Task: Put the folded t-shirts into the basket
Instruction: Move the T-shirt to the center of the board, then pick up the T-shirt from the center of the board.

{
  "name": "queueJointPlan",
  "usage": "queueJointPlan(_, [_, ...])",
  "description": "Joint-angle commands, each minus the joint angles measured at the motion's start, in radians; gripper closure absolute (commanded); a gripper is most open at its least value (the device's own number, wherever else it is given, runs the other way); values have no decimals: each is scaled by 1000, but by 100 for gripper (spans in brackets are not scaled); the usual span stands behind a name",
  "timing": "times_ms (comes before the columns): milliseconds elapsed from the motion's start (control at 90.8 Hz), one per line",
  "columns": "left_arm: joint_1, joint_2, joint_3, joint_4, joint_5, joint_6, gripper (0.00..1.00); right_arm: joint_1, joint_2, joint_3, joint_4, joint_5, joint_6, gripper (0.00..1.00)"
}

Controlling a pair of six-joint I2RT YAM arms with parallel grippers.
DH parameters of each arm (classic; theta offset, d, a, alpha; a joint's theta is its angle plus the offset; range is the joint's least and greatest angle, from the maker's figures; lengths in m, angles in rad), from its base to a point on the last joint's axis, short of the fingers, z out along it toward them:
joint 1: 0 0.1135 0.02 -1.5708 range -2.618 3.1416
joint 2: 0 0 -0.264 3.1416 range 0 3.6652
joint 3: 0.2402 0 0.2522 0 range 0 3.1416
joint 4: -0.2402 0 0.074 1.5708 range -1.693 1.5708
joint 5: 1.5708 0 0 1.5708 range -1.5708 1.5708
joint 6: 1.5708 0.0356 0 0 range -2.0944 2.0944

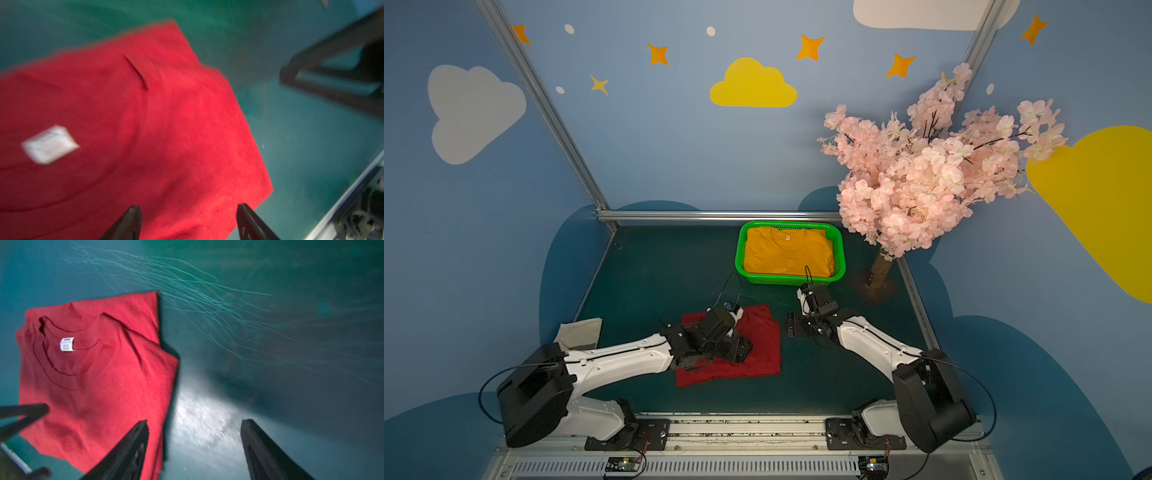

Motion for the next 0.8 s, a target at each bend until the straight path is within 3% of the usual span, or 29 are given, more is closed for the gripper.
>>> queueJointPlan(0, [139, -70, -32, -70, -21, 64, 23, 44, 83, 94, 73, -59, -19, 25])
queueJointPlan(209, [448, -175, -154, -21, 80, 120, 20, 82, 250, 205, 72, -82, -29, 25])
queueJointPlan(352, [586, -154, -194, 25, 162, 121, 19, 96, 326, 243, 58, -86, -30, 29])
queueJointPlan(474, [629, -98, -187, 29, 187, 124, 19, 102, 358, 254, 57, -85, -30, 33])
queueJointPlan(793, [632, 28, -174, 37, 176, 155, 19, 133, 386, 232, 77, -94, -11, 45])
